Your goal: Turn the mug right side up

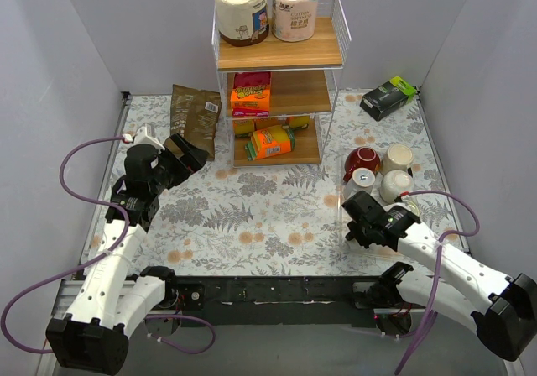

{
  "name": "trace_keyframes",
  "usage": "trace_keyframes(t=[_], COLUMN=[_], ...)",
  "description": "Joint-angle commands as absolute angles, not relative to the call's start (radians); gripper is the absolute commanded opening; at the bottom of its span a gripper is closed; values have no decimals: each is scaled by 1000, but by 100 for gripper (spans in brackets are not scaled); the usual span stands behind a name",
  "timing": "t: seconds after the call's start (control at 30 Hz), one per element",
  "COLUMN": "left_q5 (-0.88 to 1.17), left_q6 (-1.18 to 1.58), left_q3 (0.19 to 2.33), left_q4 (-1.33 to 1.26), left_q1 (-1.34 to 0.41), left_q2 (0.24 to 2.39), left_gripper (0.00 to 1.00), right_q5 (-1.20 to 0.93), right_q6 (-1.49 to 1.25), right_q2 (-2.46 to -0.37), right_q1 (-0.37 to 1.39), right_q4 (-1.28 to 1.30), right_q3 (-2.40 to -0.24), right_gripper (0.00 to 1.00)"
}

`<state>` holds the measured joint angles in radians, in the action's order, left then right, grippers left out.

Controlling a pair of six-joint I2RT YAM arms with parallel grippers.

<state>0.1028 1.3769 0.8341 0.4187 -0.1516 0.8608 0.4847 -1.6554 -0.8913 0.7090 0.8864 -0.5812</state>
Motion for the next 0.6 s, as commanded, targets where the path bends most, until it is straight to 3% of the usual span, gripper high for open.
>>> trace_keyframes(t=[0.0, 0.1, 0.57], left_q5=[184, 225, 418], left_q6=[1365, 1390, 1460], left_q3=[822, 805, 726], left_q4=[430, 417, 330], left_q1=[-146, -146, -146], left_q2=[862, 861, 835], left_gripper=[98, 98, 98], right_q5=[534, 535, 506], right_q6=[-1689, -1672, -1526], right_q2=[-902, -896, -801], right_q1=[713, 713, 713], right_q4=[910, 902, 879], right_q3=[-571, -572, -653], right_gripper=[22, 1, 1])
